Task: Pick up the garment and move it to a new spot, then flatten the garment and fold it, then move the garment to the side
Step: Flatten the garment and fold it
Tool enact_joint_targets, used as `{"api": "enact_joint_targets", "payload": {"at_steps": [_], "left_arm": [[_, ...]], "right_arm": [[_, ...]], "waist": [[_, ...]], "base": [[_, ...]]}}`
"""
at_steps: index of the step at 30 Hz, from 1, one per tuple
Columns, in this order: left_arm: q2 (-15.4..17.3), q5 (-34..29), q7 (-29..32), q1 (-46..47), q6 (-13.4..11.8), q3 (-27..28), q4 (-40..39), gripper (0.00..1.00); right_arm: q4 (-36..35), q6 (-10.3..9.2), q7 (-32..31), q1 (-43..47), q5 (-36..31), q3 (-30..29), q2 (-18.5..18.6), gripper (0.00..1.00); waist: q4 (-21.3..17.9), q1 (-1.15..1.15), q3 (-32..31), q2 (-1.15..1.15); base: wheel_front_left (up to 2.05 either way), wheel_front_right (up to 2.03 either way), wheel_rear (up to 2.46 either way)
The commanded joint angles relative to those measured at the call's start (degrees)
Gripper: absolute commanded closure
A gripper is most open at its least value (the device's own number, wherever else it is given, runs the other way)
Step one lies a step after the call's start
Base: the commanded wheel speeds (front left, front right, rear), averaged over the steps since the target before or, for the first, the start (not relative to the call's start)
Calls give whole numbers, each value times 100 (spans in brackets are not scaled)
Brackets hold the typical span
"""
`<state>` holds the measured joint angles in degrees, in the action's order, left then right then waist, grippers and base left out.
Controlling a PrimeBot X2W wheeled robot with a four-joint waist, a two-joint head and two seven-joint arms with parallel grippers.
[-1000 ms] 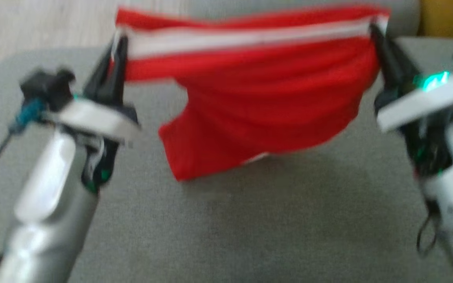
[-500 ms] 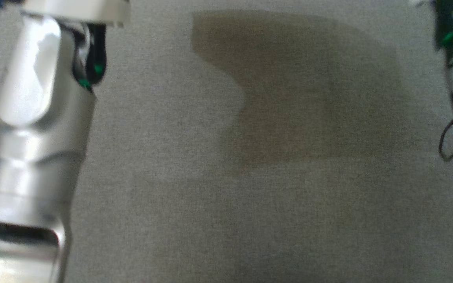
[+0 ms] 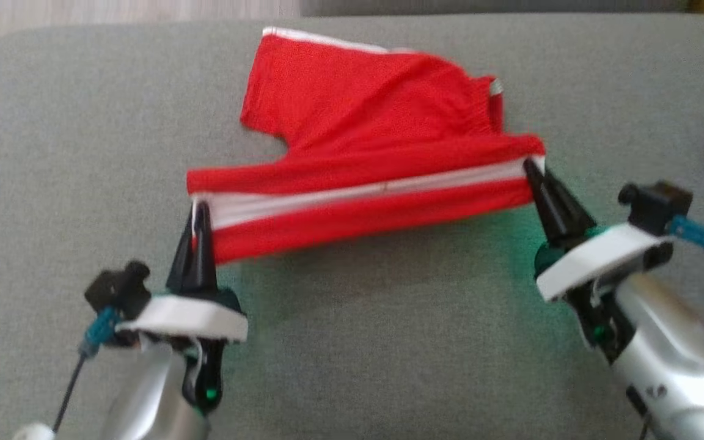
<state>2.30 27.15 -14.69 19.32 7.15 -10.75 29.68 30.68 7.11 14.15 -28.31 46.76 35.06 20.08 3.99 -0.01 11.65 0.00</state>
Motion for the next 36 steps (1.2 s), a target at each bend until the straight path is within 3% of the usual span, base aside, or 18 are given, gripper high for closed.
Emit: {"api": "enact_joint_targets", "payload": {"at_steps": [1, 12, 18, 22, 26, 31, 36], "left_arm": [[77, 2, -30, 59, 16, 251, -237, 100], [59, 493, -30, -1593, 33, -152, -906, 100], [58, 393, -30, -1889, 33, -231, -1243, 100], [92, 224, -30, -1318, 33, -331, -1311, 100], [420, 225, -30, -240, 33, -656, -918, 100], [896, 638, 159, 1248, 34, -1261, -174, 100], [1103, 1151, 416, 2101, 34, -1545, 367, 100]], "right_arm": [[-220, 37, 82, 84, 61, -46, 17, 100], [-828, 37, 84, 1864, 144, -435, -238, 100], [-1143, 37, 85, 2284, 162, -567, -248, 100], [-1232, 37, 55, 1935, 192, -588, -266, 100], [-1120, 37, -129, 1264, 137, -573, -375, 100], [-701, 37, -363, 411, 28, -623, -616, 100], [-361, 37, -394, -108, -59, -643, -841, 100]], "waist": [[-31, 1, -163, 0], [-53, 1, -1085, 0], [-89, 1, -1059, 0], [-138, 1, -678, 0], [-196, 1, -184, 0], [-288, 1, 406, 0], [-382, 1, 766, 0]], "base": [[0, 0, 0], [0, 0, 0], [0, 0, 0], [0, 0, 0], [0, 0, 0], [0, 0, 0], [0, 0, 0]]}}
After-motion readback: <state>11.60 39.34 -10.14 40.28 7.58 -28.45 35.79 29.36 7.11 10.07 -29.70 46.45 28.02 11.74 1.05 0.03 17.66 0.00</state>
